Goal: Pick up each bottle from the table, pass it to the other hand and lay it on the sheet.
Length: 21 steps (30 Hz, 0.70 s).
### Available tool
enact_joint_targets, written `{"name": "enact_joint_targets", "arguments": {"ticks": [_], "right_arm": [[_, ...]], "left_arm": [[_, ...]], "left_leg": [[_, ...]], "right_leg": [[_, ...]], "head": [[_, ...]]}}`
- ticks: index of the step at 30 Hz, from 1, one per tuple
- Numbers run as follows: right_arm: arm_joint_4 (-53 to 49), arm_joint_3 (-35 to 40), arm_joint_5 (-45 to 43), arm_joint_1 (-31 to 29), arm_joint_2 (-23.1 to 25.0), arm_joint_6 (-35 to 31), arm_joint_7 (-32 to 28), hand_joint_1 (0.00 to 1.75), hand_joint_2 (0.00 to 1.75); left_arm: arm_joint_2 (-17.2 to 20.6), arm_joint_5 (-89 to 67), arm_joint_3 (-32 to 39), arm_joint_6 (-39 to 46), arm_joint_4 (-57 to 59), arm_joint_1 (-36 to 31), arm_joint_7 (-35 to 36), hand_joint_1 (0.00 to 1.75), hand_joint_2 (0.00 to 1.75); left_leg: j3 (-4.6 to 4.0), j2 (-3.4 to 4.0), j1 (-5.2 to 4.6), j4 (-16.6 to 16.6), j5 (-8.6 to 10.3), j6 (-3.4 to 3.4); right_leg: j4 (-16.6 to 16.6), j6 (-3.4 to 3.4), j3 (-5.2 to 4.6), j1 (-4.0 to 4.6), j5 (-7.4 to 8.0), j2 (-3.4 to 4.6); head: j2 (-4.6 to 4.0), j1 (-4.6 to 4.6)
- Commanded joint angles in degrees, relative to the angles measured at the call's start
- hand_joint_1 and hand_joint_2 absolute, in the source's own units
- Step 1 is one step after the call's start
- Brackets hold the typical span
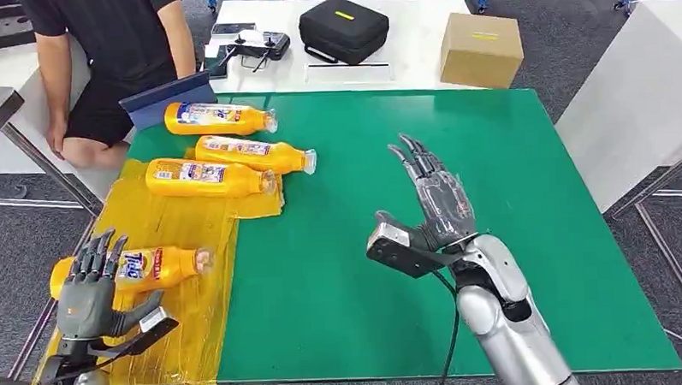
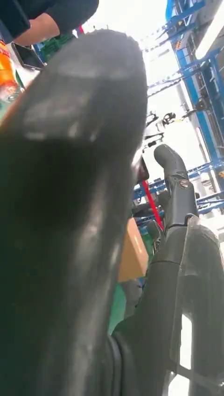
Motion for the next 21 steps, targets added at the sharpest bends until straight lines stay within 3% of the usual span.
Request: {"name": "enact_joint_targets", "arguments": {"ticks": [1,7,10,13,21], "right_arm": [[4.64,-0.01,-1.03,-3.20,0.01,-1.25,-0.33,0.00,0.00],[3.19,-1.59,-5.03,-2.53,1.90,-1.00,-2.80,0.00,0.00],[3.32,-1.68,-10.34,-1.62,3.60,-0.68,-6.13,0.00,0.00],[3.56,-0.08,-15.73,-0.76,4.63,-1.27,-9.71,0.00,0.00],[8.00,9.52,-22.02,-2.66,7.39,-7.62,-12.45,0.00,0.00]], "left_arm": [[-0.35,17.50,0.74,-3.68,-10.31,4.55,-3.08,0.00,0.00],[-3.01,45.82,-1.65,-20.55,-34.38,10.57,-1.52,0.00,0.00],[-4.70,56.58,-5.60,-28.03,-37.30,10.29,-1.16,0.00,0.00],[-6.16,64.69,-11.27,-31.81,-36.15,8.17,-2.60,0.00,0.00],[-10.03,68.49,-23.23,-29.31,-25.45,-2.00,-1.98,0.00,0.00]], "left_leg": [[0.25,0.16,0.07,0.03,-0.14,-0.30],[-0.03,0.06,0.08,0.10,-0.08,-0.15],[0.05,-0.06,0.07,0.10,-0.10,-0.20],[0.10,-0.04,0.03,0.01,-0.05,-0.17],[0.21,-0.15,0.04,-0.03,-0.01,-0.27]], "right_leg": [[0.00,-0.17,0.22,0.06,-0.08,0.14],[0.03,-0.08,-0.03,0.07,-0.05,0.02],[0.03,-0.10,0.06,0.07,-0.10,-0.09],[-0.03,-0.09,0.08,0.02,-0.05,-0.05],[-0.07,-0.16,0.23,0.04,-0.04,-0.15]], "head": [[0.00,0.00],[0.00,0.00],[0.00,0.00],[0.00,-0.02],[0.00,0.00]]}}
